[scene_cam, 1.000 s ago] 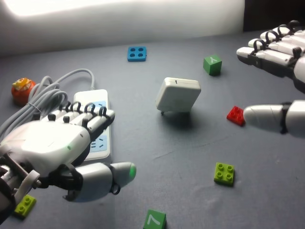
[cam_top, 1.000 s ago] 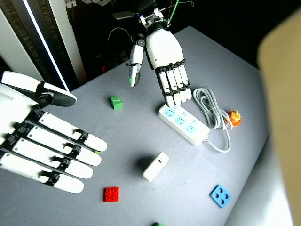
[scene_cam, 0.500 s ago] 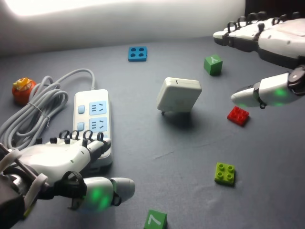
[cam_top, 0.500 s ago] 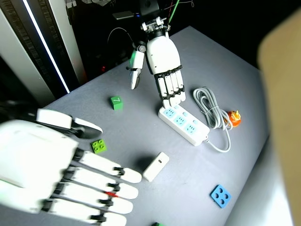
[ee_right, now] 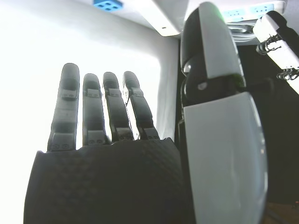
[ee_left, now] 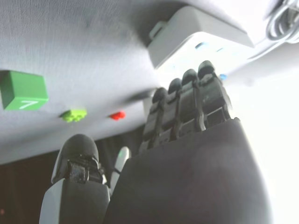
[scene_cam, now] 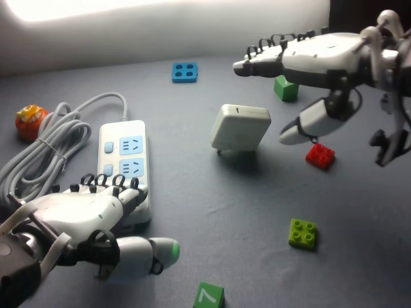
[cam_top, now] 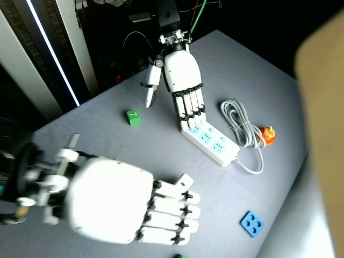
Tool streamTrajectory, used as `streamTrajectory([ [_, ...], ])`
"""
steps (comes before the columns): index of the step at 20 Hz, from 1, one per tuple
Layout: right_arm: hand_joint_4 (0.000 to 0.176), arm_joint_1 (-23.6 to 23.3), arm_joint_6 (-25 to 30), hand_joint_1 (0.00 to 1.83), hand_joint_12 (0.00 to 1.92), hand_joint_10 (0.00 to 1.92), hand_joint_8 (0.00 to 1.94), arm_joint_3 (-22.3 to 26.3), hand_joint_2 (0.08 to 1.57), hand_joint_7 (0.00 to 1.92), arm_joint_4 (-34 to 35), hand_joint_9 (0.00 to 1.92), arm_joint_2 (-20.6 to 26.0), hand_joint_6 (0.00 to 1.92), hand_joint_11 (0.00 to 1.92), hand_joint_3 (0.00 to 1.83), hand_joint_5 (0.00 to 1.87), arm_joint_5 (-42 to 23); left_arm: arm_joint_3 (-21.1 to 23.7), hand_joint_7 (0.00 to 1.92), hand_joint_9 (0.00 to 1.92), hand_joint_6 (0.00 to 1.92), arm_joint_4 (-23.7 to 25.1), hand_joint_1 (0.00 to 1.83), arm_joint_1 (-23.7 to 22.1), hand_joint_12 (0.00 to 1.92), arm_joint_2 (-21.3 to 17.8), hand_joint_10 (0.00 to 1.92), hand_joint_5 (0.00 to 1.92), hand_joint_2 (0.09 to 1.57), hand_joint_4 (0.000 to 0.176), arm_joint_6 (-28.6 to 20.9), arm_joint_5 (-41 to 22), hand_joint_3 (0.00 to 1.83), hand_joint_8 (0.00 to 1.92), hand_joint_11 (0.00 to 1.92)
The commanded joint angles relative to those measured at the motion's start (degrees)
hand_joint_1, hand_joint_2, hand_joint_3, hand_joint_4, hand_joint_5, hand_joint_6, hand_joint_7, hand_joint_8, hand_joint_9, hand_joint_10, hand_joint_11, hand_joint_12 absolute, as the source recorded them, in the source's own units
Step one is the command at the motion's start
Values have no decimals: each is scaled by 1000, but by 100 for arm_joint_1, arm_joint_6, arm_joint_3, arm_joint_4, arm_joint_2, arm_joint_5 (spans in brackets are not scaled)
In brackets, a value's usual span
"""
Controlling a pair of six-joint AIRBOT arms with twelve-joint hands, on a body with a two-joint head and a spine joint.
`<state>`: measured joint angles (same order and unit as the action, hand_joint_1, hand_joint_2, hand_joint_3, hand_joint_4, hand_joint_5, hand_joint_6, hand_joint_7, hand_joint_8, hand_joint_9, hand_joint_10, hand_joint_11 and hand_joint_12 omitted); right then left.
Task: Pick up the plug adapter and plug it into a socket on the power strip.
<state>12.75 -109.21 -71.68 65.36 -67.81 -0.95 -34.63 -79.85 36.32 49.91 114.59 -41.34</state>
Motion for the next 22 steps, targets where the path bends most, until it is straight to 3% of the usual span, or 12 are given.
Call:
streamTrajectory([
  [1,0,-71,-118,1119,618,22,11,-75,991,123,219,88,-25,13,0,0,172,-391,-36,0,0,0,287,0,-5,0,25,0,0,1231,0,5,-248,13,0,0],
  [9,0,88,-478,1133,678,15,6,-608,1024,181,1373,138,-504,6,0,6,220,-198,-159,0,0,0,288,0,131,0,92,0,0,1241,0,-178,-319,12,0,0],
  [13,0,128,-487,1145,821,18,7,-1044,1039,233,1494,190,-795,8,0,1,263,103,-207,0,0,0,322,0,194,0,182,0,0,1234,0,-443,-319,7,0,0],
  [15,0,138,-487,1130,825,12,4,-1245,1055,230,1617,181,-917,1,0,7,249,284,-224,0,0,0,534,0,285,0,205,0,0,1236,0,-711,-319,7,0,0],
  [22,0,261,-492,1092,790,0,0,-1599,1086,197,1719,168,-1213,0,0,7,228,380,-207,0,0,0,782,0,499,0,206,0,0,1248,0,-918,-318,9,0,0],
])
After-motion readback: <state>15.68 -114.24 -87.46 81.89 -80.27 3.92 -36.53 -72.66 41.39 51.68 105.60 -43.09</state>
